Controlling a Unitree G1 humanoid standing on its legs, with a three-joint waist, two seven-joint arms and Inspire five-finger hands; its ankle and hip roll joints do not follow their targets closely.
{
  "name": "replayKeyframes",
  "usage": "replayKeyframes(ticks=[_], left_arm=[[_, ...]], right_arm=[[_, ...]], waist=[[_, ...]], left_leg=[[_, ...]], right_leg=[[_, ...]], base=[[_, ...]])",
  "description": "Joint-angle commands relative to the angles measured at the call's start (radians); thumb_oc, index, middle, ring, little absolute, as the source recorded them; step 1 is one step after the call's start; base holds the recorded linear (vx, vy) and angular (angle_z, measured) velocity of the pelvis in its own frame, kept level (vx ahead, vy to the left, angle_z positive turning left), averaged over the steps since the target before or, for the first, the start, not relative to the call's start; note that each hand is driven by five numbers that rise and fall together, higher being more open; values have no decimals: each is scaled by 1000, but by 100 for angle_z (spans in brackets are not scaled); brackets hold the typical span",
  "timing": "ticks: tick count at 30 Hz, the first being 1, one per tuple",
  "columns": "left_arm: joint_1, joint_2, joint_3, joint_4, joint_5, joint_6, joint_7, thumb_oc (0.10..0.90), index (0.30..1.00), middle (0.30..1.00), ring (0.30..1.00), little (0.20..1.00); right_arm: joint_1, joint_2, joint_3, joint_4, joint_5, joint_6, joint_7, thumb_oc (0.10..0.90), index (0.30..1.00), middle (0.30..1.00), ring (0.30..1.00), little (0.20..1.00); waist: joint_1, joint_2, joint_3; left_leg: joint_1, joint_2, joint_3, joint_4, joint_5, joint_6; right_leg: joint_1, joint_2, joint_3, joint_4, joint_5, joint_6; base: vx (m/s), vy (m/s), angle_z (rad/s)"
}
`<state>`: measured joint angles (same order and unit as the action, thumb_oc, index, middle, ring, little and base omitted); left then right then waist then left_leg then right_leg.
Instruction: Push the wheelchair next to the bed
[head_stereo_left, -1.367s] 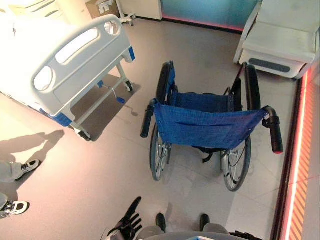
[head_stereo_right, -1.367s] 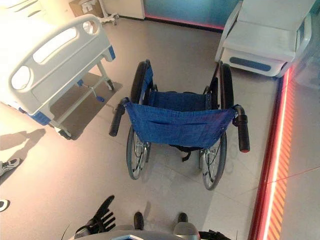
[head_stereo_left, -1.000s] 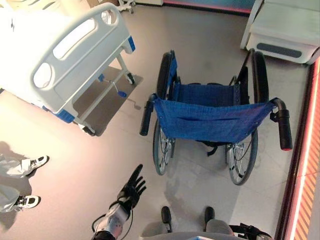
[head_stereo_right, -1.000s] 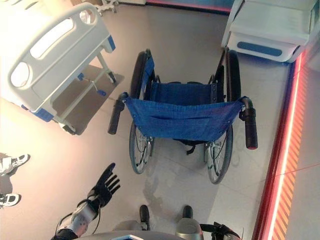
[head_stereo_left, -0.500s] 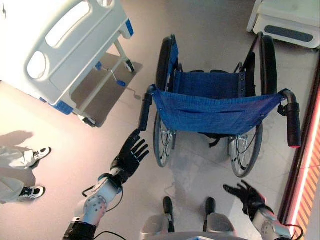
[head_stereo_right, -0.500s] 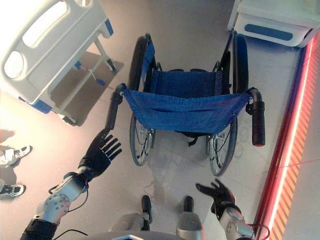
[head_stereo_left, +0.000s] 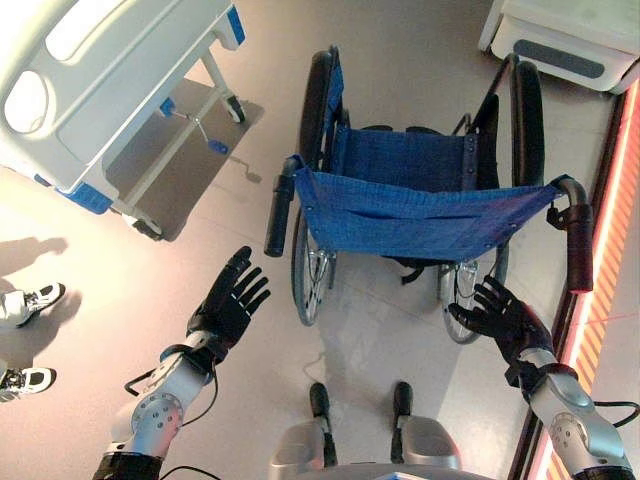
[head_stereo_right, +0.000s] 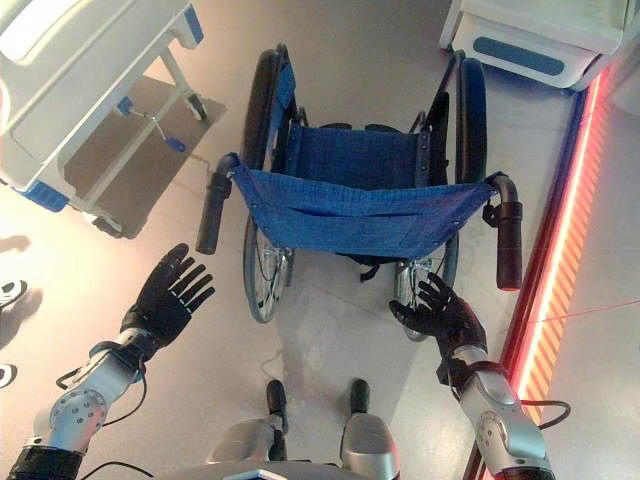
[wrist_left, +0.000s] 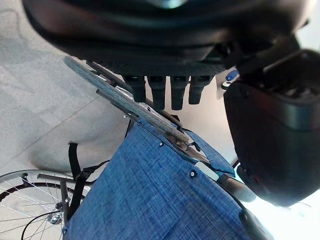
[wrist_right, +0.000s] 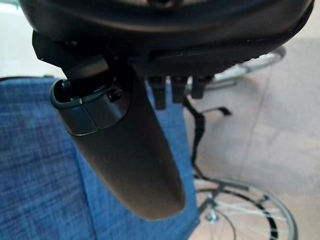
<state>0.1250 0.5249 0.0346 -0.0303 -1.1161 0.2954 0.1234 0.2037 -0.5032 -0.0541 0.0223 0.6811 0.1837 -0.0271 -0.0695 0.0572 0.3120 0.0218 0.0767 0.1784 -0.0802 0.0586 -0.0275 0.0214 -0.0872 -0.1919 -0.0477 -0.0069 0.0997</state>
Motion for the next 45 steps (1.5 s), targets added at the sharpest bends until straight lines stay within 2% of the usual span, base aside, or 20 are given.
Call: replayKeyframes(ticks=[1, 5, 9, 13, 16, 23, 27, 32, 36, 42, 45], left_arm=[[11, 50, 95, -51, -51, -119, -6, 800, 900, 900, 900, 900], [27, 56, 121, -56, -62, -143, -11, 800, 900, 900, 900, 900], [23, 79, 140, -73, -92, -140, -13, 800, 900, 900, 900, 900], [8, 111, 154, -98, -117, -131, -6, 800, 900, 900, 900, 900], [-11, 129, 157, -111, -122, -131, 14, 800, 900, 900, 900, 900], [-32, 153, 178, -134, -150, -148, 47, 800, 900, 900, 900, 900], [-37, 148, 196, -128, -161, -157, 38, 800, 900, 900, 900, 900], [-62, 142, 206, -143, -170, -162, 57, 800, 900, 900, 900, 900], [-83, 133, 204, -152, -165, -165, 62, 800, 900, 900, 900, 900], [-110, 133, 200, -144, -149, -168, 51, 800, 900, 900, 900, 900], [-118, 134, 200, -141, -145, -165, 48, 800, 900, 900, 900, 900]], right_arm=[[12, -69, -37, -109, 73, -27, 20, 800, 900, 900, 900, 900], [36, -72, -72, -113, 107, -31, -63, 800, 900, 900, 900, 900], [50, -74, -104, -92, 126, -37, -138, 800, 900, 900, 900, 900], [47, -75, -158, -79, 155, -124, -228, 800, 900, 900, 900, 900], [36, -79, -192, -91, 155, -164, -276, 800, 900, 900, 900, 900], [6, -112, -276, -188, 143, -227, -304, 800, 900, 900, 900, 900], [-19, -132, -332, -234, 126, -312, -360, 800, 900, 900, 900, 900], [-81, -167, -366, -334, 148, -360, -349, 800, 900, 900, 900, 900], [-147, -198, -351, -418, 170, -383, -301, 800, 900, 900, 900, 900], [-214, -225, -327, -482, 175, -422, -285, 800, 900, 900, 900, 900], [-238, -227, -314, -502, 182, -411, -269, 800, 900, 900, 900, 900]], waist=[[-20, -24, -74], [-28, -28, -69], [-39, -29, -65], [-51, -28, -60], [-60, -25, -58], [-80, -14, -50], [-87, -8, -53], [-92, 5, -55], [-85, 15, -62], [-77, 18, -67], [-72, 19, -70]], left_leg=[[-100, 7, 24, 99, 5, -25], [-109, 12, 36, 110, 8, -29], [-111, 17, 50, 115, 8, -31], [-114, 22, 67, 122, 7, -34], [-114, 25, 75, 122, 6, -36], [-121, 27, 88, 124, 4, -40], [-123, 28, 96, 125, 0, -44], [-125, 27, 100, 126, -3, -47], [-133, 27, 102, 133, -3, -50], [-140, 29, 102, 138, -4, -53], [-144, 28, 99, 140, -4, -54]], right_leg=[[-90, -44, 54, 55, 48, 10], [-100, -39, 62, 64, 44, 7], [-105, -39, 67, 67, 44, 8], [-109, -39, 74, 70, 45, 10], [-113, -38, 81, 70, 45, 12], [-123, -34, 101, 72, 40, 12], [-126, -34, 105, 72, 37, 11], [-128, -35, 111, 75, 28, 8], [-132, -36, 113, 78, 24, 3], [-132, -38, 106, 78, 21, -2], [-134, -38, 104, 78, 20, -3]], base=[[-21, 4, -11], [-30, 2, -14], [-20, 2, -4], [-16, -7, -15], [-13, -3, -12], [-14, 14, -12], [3, 34, -8], [12, 55, -8], [13, 27, -1], [7, 6, 2], [10, 0, 0]])
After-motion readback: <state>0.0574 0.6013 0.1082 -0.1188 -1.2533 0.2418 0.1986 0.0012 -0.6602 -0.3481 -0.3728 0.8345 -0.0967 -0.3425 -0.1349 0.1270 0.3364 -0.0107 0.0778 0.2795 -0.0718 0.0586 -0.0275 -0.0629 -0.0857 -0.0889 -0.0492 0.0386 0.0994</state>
